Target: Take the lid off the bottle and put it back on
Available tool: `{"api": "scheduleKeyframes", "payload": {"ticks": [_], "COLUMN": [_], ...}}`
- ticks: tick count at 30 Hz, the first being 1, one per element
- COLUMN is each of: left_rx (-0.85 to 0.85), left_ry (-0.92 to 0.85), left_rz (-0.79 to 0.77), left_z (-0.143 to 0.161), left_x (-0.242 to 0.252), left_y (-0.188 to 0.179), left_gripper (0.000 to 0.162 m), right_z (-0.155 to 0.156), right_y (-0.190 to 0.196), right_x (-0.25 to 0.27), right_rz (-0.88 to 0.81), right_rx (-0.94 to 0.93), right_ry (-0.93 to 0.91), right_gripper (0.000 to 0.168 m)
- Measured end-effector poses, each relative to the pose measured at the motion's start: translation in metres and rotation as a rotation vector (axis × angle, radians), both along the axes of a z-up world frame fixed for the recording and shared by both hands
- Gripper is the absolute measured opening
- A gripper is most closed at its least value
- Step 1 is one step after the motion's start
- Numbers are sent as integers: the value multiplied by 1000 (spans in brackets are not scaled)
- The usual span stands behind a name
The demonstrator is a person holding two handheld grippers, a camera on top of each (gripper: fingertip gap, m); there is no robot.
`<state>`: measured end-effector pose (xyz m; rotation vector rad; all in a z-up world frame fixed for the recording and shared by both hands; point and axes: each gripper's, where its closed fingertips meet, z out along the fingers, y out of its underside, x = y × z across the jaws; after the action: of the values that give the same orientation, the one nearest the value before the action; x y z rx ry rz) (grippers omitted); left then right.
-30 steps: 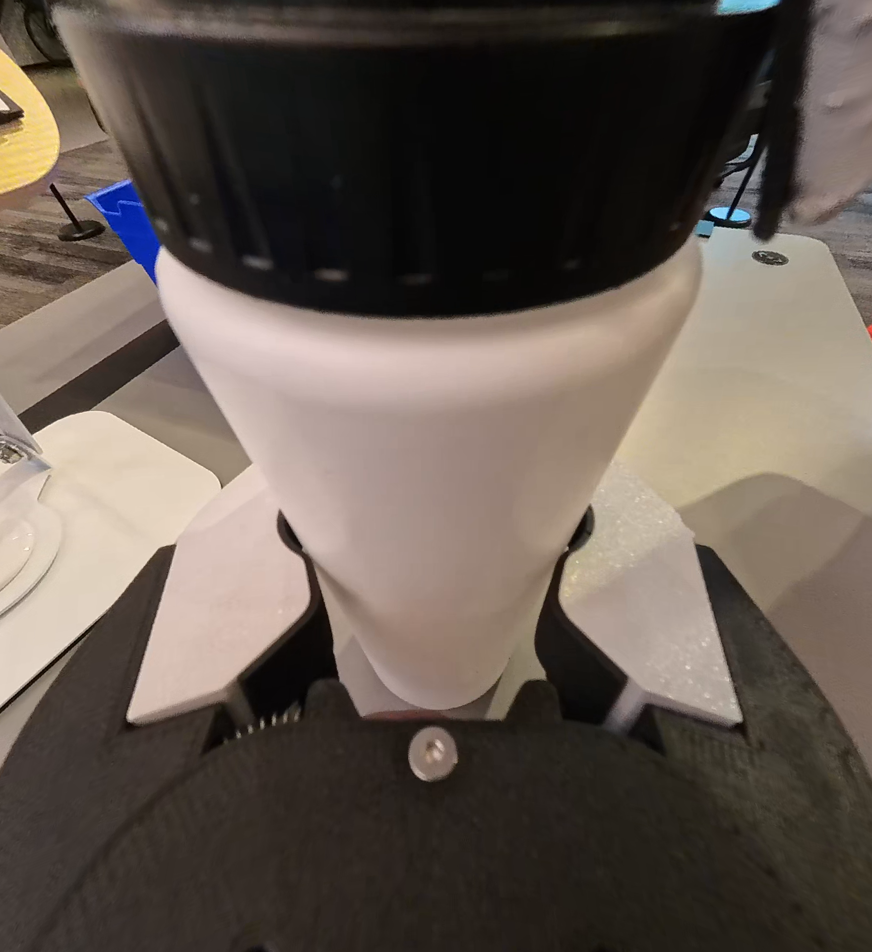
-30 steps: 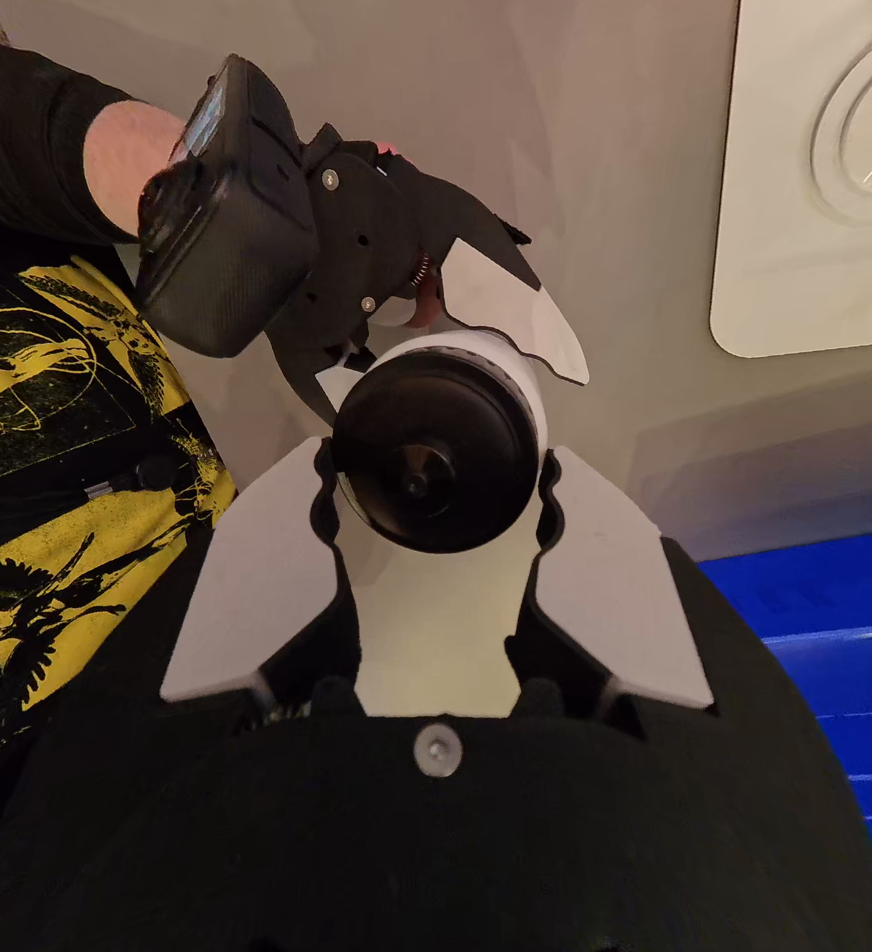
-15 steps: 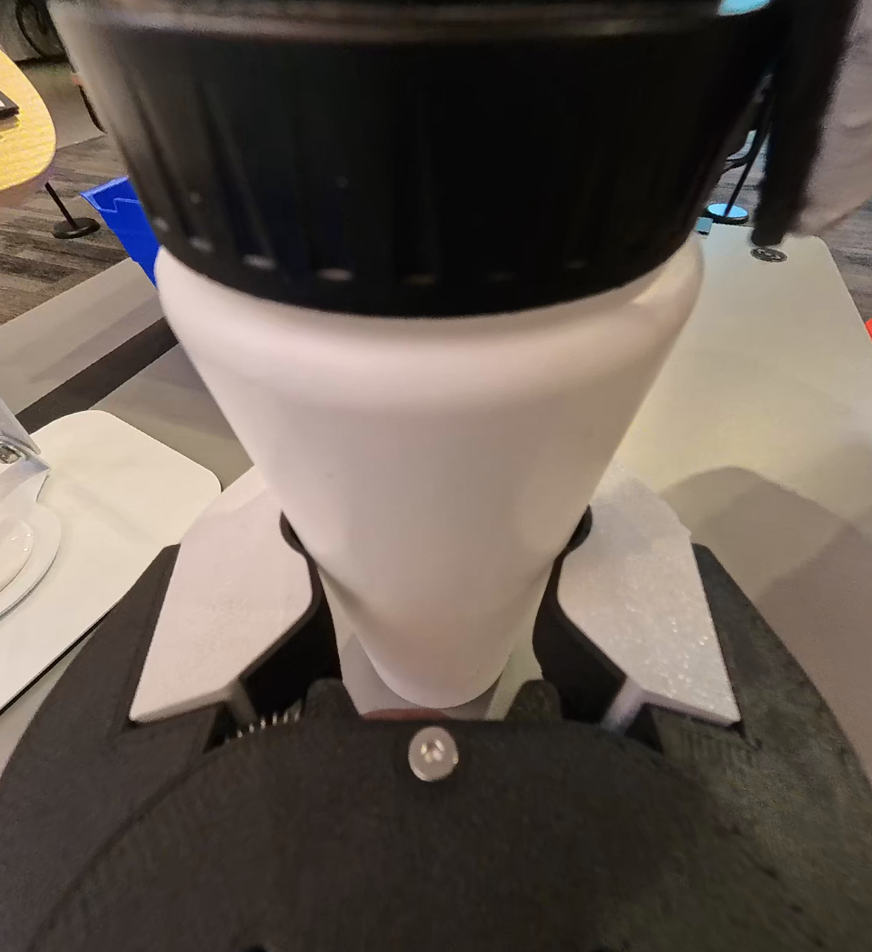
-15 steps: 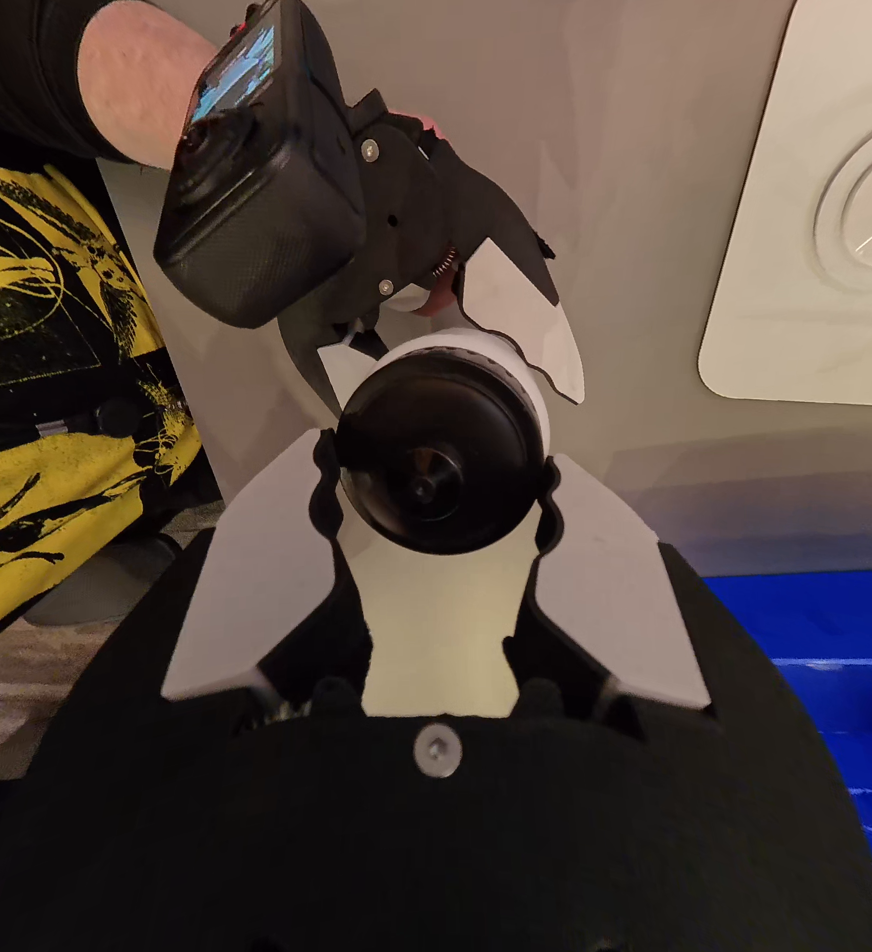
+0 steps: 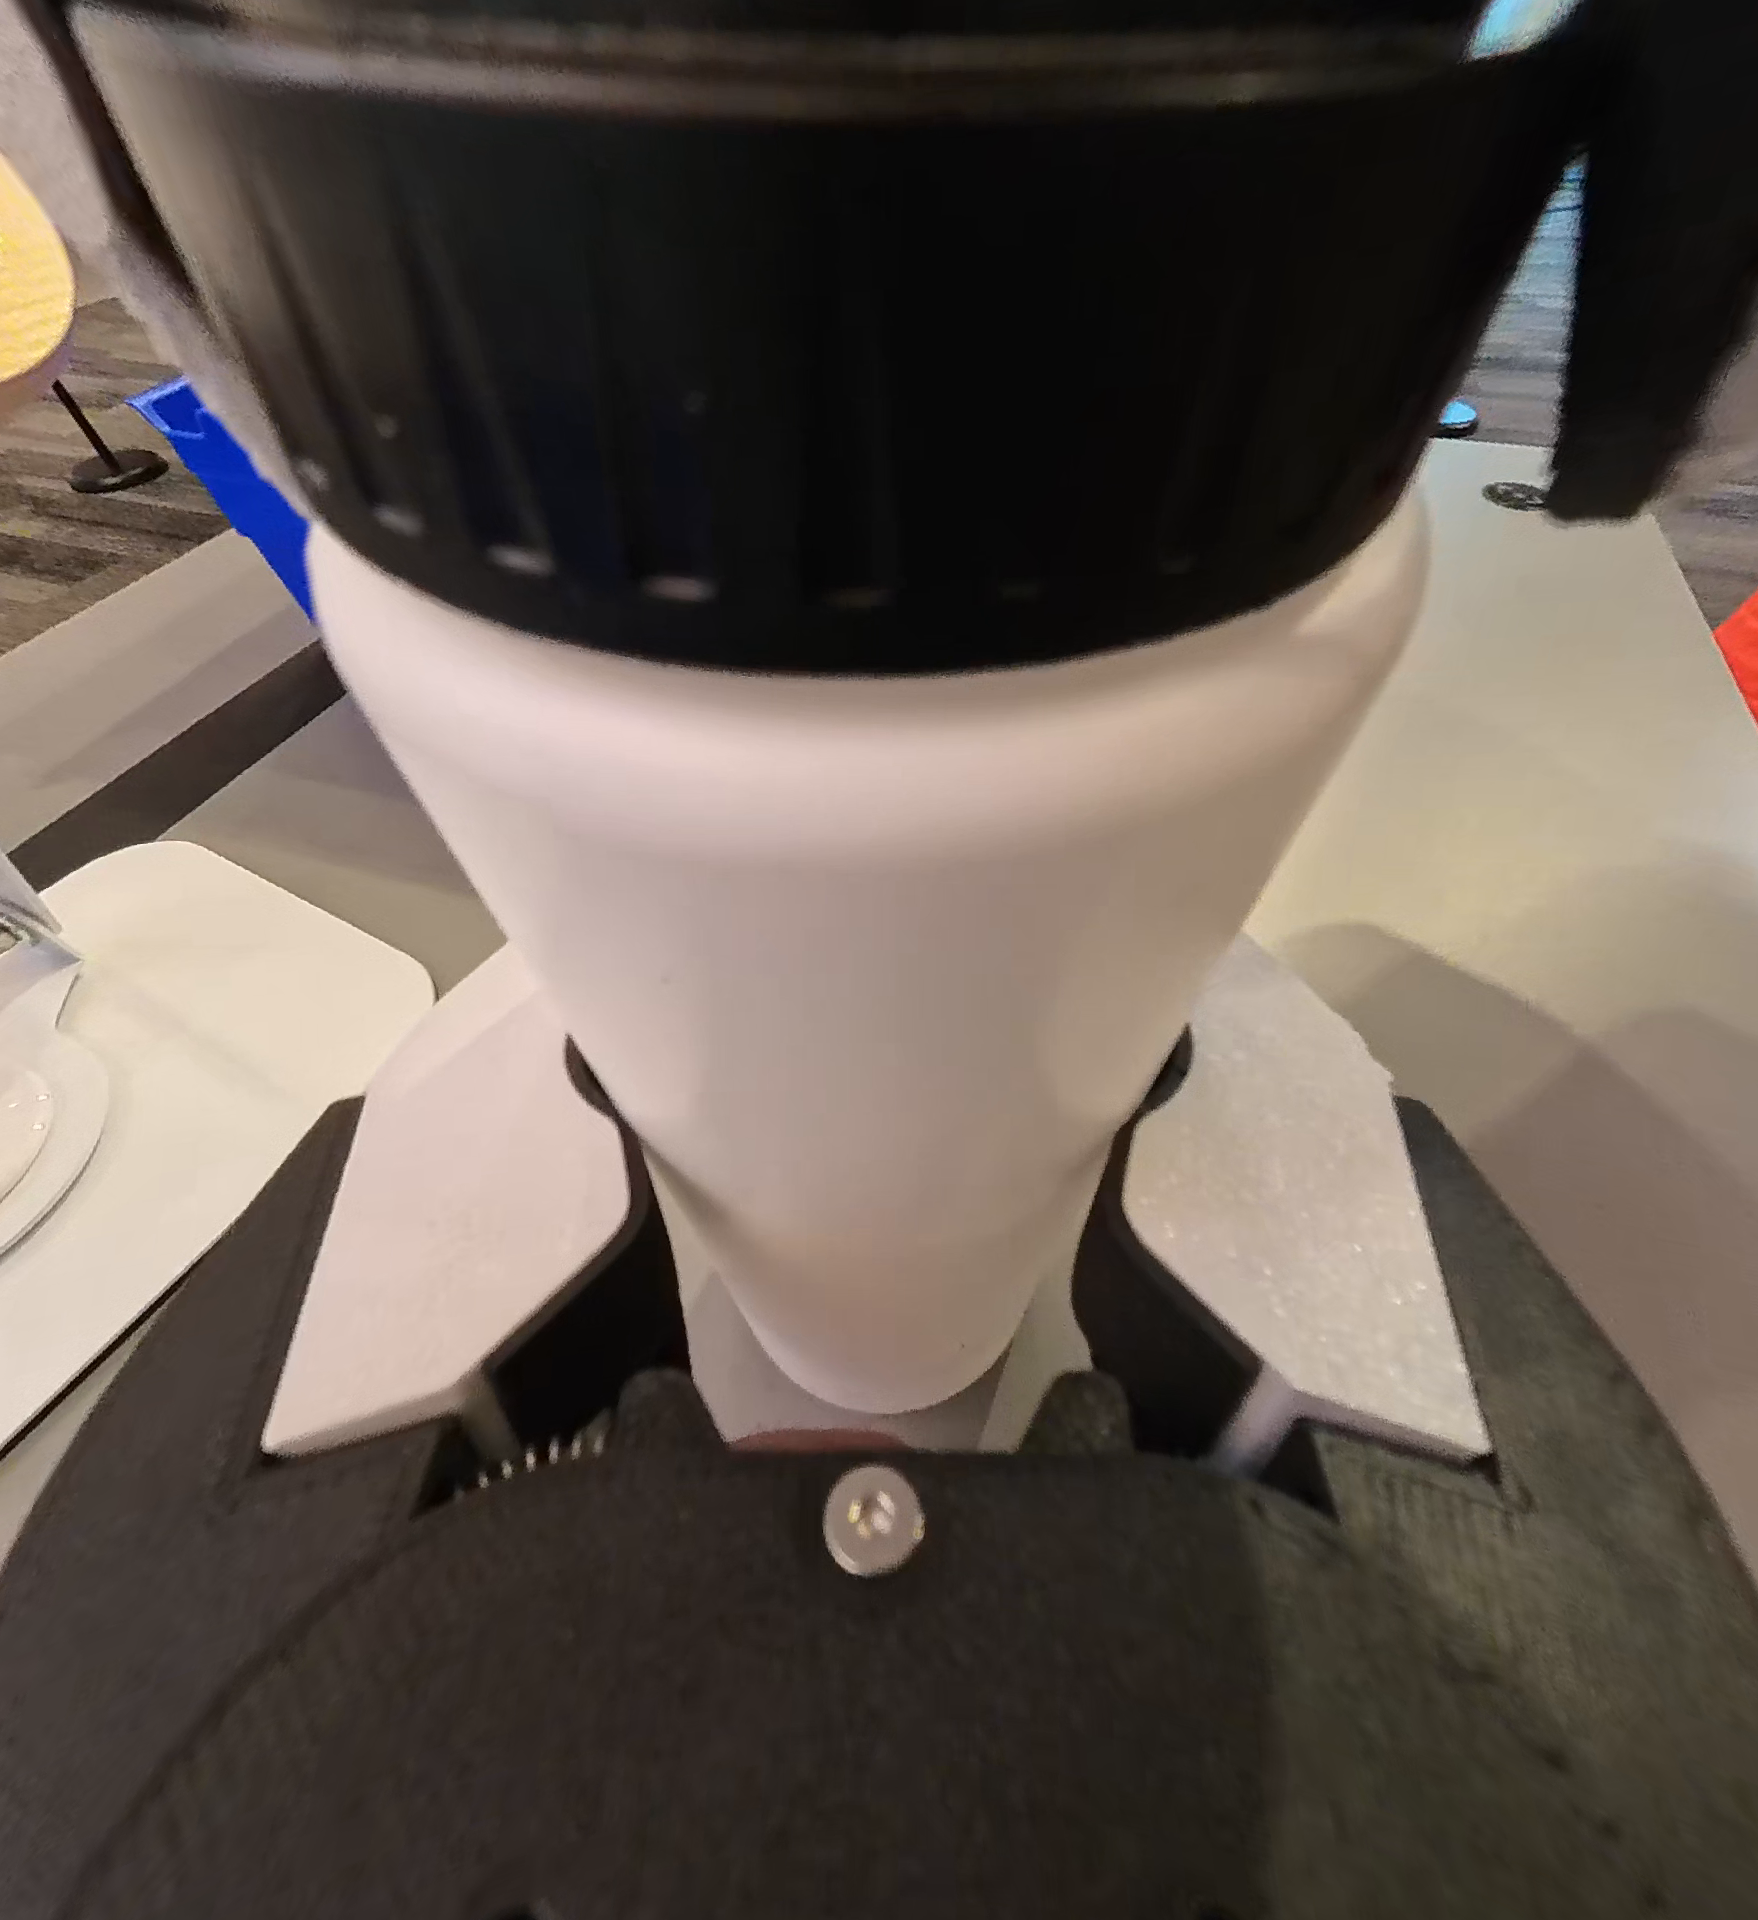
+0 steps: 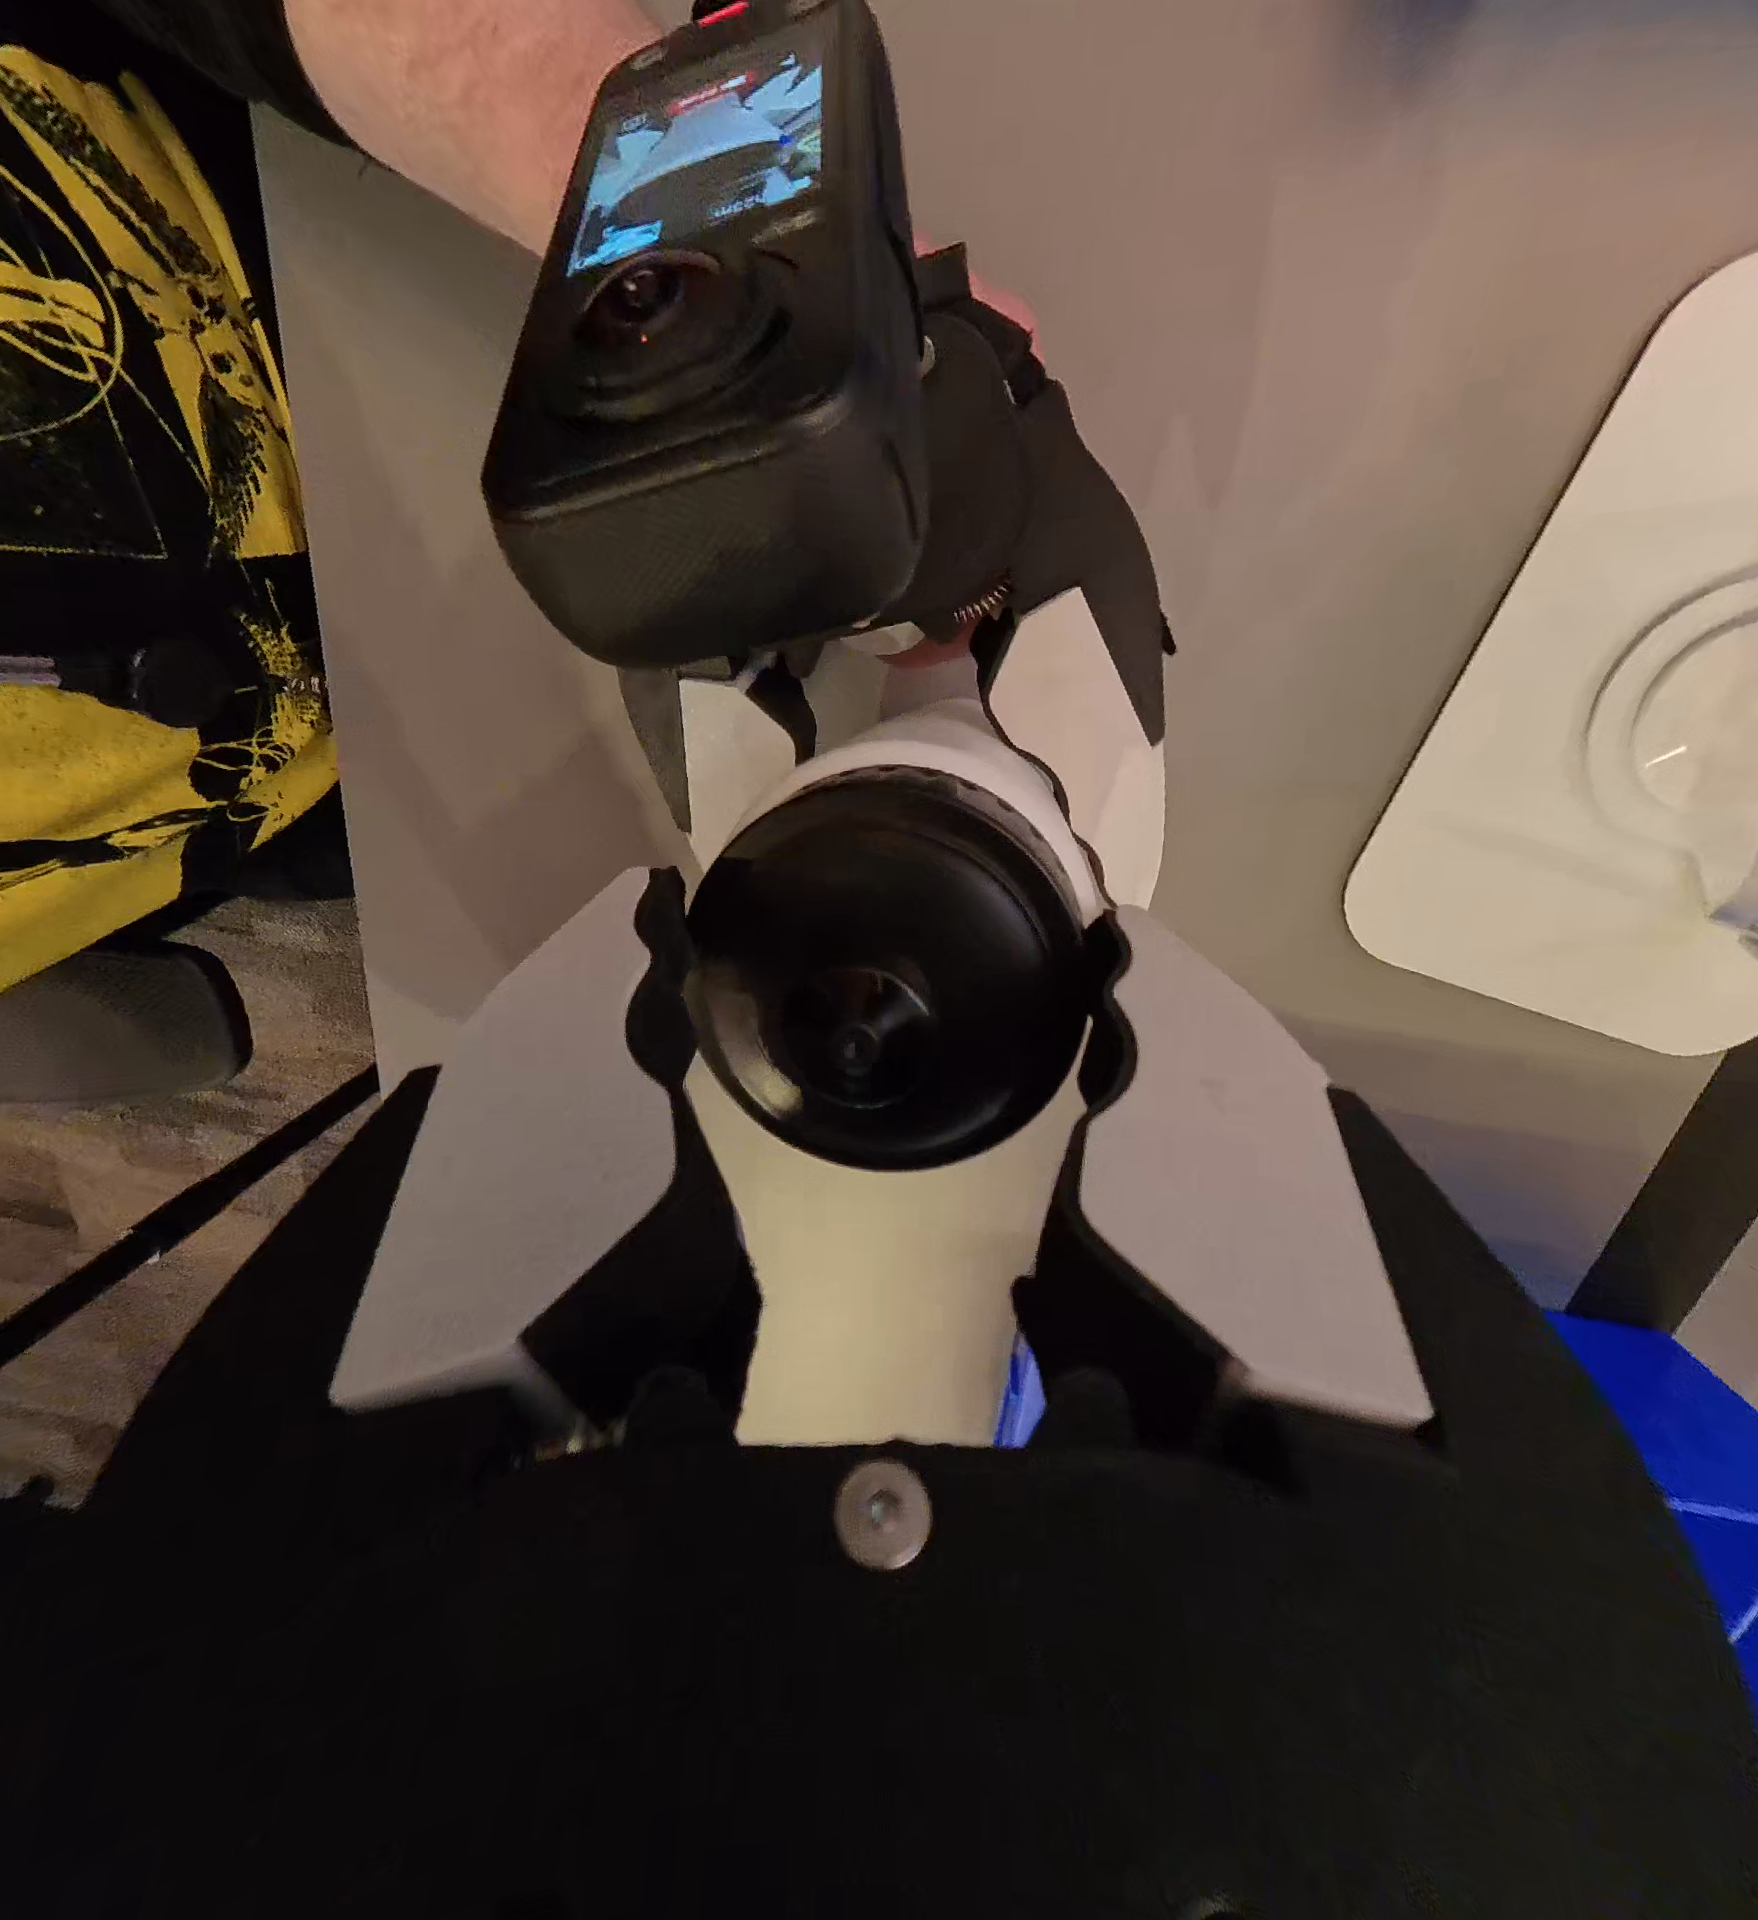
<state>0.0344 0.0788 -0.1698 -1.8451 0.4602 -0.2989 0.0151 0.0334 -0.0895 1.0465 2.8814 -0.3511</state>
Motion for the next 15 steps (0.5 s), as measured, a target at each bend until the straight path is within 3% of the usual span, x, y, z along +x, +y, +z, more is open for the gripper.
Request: {"api": "scheduleKeyframes", "payload": {"ticks": [5, 9, 11, 15], "left_rx": [-11, -15, -16, -13], "left_ry": [1, -3, -2, -6], "left_rz": [7, 9, 13, 9], "left_z": [0, -1, -1, 0], "left_x": [-1, 0, 0, 0], "left_y": [1, 2, 2, 3], "left_gripper": [98, 99, 99, 99], "right_z": [1, 4, 3, 2], "right_y": [2, 16, 14, 14], "right_x": [-3, 6, 10, 11], "right_rz": [-41, -250, -331, -341], "right_rx": [-26, 5, -43, -58], "right_ry": [15, -16, -50, -23], "right_gripper": [75, 81, 74, 74]}}
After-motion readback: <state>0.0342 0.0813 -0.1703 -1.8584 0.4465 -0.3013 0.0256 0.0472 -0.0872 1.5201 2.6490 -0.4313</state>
